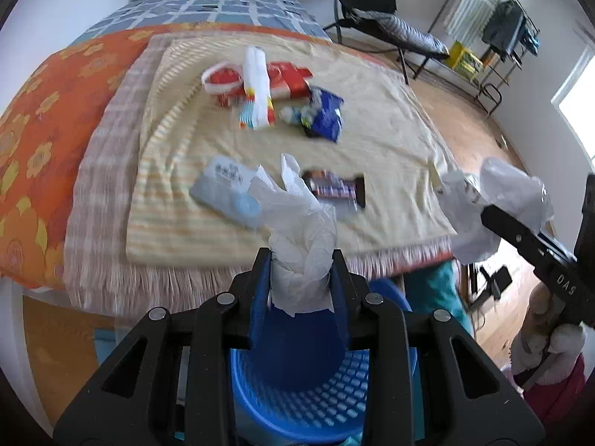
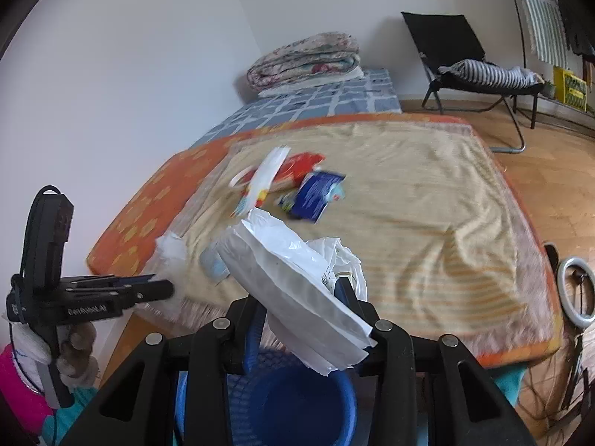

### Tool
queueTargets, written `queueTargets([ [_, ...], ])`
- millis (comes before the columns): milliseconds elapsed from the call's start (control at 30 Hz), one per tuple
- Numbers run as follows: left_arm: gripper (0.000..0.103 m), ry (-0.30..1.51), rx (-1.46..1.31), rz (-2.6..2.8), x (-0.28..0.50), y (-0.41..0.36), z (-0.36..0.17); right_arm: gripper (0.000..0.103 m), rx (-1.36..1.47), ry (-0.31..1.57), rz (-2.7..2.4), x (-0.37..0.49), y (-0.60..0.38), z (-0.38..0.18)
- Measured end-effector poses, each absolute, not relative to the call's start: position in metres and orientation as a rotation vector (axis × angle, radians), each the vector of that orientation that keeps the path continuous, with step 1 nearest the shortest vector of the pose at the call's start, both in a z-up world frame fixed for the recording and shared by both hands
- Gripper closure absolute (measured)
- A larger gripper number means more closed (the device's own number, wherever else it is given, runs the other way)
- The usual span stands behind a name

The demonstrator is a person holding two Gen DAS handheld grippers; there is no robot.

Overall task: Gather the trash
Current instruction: 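Carry tissue and plastic bag to the blue basket and release both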

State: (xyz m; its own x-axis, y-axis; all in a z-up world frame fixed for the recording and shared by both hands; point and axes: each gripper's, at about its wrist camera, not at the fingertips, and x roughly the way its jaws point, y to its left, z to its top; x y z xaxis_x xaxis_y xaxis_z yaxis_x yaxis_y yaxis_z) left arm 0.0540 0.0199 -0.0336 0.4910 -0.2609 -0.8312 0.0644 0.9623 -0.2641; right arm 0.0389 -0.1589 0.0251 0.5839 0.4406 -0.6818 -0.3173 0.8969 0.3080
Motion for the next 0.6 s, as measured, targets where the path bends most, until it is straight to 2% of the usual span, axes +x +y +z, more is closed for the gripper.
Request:
queueTargets([
  [600,0.073,1.157,-0.139,-0.268,-0.009,-0.005,-0.085,0.065,0.124,0.962,0.478,-0.024,-0.127,-0.023],
])
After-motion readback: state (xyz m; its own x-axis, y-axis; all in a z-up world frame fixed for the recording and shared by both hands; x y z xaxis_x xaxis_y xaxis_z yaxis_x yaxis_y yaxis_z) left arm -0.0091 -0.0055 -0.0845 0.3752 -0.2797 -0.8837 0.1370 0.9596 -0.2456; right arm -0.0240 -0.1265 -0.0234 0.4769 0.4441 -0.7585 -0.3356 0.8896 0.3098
